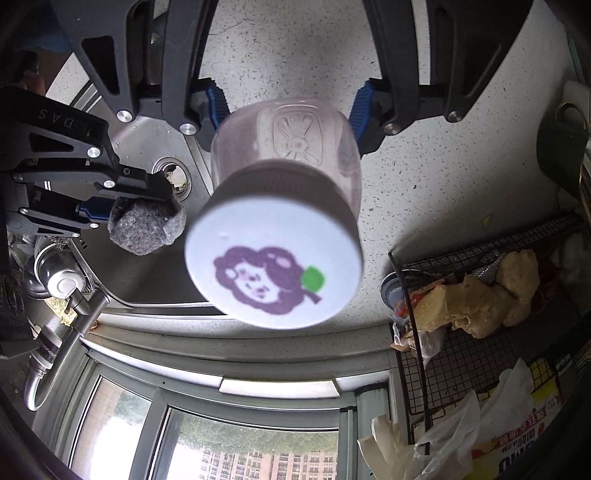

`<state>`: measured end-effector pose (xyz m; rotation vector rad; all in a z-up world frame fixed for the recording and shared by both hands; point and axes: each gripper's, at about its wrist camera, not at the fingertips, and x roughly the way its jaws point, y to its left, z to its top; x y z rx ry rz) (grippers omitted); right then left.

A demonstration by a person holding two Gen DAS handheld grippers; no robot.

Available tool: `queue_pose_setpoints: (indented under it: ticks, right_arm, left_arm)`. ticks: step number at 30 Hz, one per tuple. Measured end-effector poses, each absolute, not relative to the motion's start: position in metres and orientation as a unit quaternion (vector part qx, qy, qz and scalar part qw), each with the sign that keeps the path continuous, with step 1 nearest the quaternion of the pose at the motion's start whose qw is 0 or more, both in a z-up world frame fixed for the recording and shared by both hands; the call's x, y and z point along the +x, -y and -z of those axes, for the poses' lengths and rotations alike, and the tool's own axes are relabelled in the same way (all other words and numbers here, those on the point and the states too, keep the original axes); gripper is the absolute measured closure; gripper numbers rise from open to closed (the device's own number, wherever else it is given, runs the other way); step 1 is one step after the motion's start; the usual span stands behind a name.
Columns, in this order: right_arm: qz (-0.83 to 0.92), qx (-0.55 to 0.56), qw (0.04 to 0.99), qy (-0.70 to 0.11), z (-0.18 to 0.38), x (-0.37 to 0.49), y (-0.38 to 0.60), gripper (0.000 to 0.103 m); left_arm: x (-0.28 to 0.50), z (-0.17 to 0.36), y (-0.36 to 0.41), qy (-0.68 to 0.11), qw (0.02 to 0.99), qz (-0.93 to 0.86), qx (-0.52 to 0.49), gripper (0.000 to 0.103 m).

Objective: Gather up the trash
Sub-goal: 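Carry the juice bottle and scouring pad down toward the red bin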

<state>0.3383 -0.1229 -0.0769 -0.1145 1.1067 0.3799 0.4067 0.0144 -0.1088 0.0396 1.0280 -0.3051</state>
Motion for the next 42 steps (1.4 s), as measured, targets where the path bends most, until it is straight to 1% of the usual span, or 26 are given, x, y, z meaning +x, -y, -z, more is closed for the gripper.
queue_pose_setpoints:
  ticks: [10,22,34,42]
  right_arm:
    - [-0.224,-0.065,0.833,-0.502,0.056,0.280,0.136,0.074]
    - [-0.295,-0.083,0.823,-0.478,0.051,0.188,0.167,0.074]
    - [-0.346,-0.104,0.805,-0.471,0.047,0.108,0.214,0.074]
    - [-0.354,-0.105,0.792,-0.487,0.058,0.068,0.225,0.074]
  left_arm:
    - [0.319,0.079,-0.003,-0.479,0.871,0.109,0.013,0.052]
    - [0.190,0.065,0.033,-0.470,0.881,0.051,0.000,0.052]
    - [0.073,0.073,0.085,-0.472,0.882,0.011,-0.019,0.052]
    - [0.033,0.088,0.102,-0.490,0.871,0.011,-0.023,0.052]
